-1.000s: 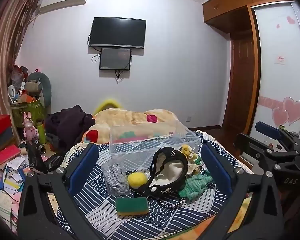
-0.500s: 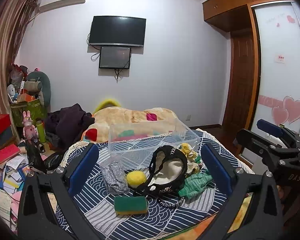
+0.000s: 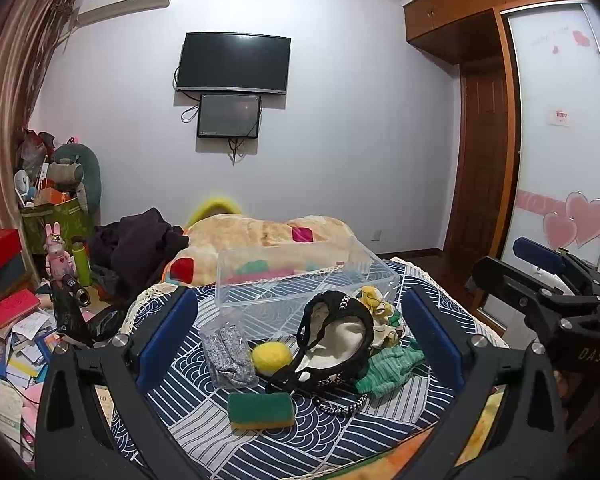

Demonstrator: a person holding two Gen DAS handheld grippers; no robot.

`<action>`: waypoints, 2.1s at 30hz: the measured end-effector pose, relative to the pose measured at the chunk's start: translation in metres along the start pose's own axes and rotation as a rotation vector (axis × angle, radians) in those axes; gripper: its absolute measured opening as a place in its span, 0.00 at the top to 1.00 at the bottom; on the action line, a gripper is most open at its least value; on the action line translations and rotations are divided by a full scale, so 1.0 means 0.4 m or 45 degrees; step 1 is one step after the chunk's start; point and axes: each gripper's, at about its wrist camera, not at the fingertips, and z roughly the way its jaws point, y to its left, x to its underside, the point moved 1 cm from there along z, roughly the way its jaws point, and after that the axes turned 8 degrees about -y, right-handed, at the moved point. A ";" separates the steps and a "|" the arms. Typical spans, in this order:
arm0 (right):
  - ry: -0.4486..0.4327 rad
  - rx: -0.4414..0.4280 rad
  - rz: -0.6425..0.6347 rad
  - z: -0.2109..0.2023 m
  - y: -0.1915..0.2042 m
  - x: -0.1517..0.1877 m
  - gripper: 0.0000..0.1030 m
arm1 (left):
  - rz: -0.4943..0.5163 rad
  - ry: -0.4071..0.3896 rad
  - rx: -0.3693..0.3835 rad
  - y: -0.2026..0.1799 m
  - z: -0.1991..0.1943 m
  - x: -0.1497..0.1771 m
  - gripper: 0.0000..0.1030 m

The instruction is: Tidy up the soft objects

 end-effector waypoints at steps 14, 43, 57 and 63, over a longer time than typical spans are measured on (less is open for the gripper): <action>-0.010 -0.002 -0.003 -0.008 0.003 -0.002 0.00 | 0.005 -0.001 0.000 -0.006 -0.002 0.001 0.00; -0.029 -0.001 0.004 -0.015 0.003 -0.011 0.00 | 0.005 -0.003 -0.005 -0.004 -0.001 0.002 0.00; 0.104 0.017 0.065 0.071 -0.046 0.057 0.00 | 0.023 0.089 -0.063 0.047 0.080 0.057 0.00; 0.190 0.013 0.064 0.117 -0.067 0.092 0.07 | -0.023 0.187 -0.094 0.110 0.148 0.097 0.18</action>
